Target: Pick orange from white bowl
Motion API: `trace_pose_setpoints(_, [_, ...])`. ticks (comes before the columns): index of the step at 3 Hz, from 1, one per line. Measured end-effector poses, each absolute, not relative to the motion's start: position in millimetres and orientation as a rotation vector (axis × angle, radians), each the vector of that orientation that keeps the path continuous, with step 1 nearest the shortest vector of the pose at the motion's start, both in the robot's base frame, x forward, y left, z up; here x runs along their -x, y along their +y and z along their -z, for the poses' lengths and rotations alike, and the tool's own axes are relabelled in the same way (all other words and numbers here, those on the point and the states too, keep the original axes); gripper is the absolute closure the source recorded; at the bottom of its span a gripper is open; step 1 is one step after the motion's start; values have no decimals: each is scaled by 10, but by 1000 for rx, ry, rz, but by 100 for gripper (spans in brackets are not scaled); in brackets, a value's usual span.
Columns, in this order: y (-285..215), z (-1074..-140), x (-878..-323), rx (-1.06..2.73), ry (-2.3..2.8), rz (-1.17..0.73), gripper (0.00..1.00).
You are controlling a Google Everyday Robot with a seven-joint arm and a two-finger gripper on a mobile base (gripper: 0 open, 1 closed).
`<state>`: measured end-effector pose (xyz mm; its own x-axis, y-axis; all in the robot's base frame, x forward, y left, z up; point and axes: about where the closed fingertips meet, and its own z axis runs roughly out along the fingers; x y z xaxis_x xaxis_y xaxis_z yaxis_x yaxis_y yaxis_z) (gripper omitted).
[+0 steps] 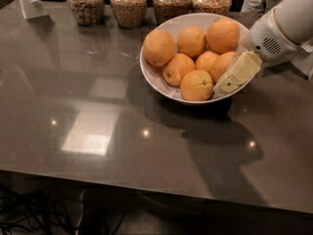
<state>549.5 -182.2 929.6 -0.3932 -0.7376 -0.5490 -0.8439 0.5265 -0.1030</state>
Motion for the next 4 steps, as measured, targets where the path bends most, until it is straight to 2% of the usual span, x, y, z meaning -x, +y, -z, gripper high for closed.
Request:
trace_pose_setpoints(1, [-1838, -9185, -5579, 1261, 2227, -247, 3])
trace_pose_setpoints(2, [-1850, -9055, -5634, 1247, 2229, -235, 12])
trace_pose_setpoints(3, [-1867, -8972, -5657, 1241, 2220, -218, 31])
trace_pose_setpoints(4, [-1870, -9010, -5658, 1241, 2219, -215, 53])
